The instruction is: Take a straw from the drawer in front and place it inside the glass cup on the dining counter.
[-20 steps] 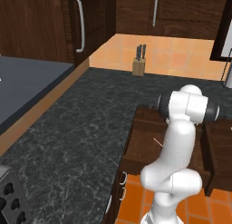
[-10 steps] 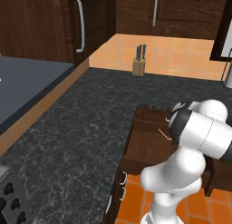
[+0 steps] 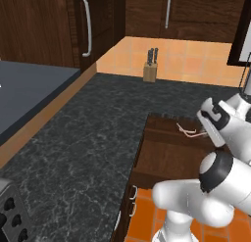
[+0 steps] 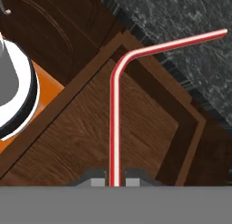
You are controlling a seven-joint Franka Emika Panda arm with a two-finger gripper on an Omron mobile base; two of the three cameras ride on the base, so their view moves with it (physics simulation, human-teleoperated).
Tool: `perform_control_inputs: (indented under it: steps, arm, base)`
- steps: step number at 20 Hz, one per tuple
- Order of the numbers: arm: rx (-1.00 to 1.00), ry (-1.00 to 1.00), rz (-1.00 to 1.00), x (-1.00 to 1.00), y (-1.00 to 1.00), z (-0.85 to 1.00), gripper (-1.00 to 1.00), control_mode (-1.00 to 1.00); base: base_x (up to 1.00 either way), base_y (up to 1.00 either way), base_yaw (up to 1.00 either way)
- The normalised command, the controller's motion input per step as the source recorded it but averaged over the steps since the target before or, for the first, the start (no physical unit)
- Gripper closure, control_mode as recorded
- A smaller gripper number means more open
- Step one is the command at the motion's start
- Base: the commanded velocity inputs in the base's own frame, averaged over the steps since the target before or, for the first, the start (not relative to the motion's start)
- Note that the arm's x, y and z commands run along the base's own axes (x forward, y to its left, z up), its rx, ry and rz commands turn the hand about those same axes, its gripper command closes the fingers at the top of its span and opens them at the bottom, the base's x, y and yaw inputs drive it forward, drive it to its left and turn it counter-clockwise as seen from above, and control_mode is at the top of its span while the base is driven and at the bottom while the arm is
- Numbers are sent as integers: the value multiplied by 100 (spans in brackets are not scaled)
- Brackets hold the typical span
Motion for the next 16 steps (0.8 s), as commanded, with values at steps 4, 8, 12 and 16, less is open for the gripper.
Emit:
perform_control_inputs:
  steps: [4, 8, 12, 16]
  arm:
    - [7, 0, 0, -23, 0, 82, 100, -100]
    - [0, 0, -1, -22, 1, 54, 100, -100]
    - [0, 0, -5, -18, 7, 8, 100, -100]
    - [-2, -3, 0, -9, 2, 0, 100, -100]
  base:
    - [0, 0, 0]
    - [0, 0, 0]
    - [0, 0, 0]
    - [0, 0, 0]
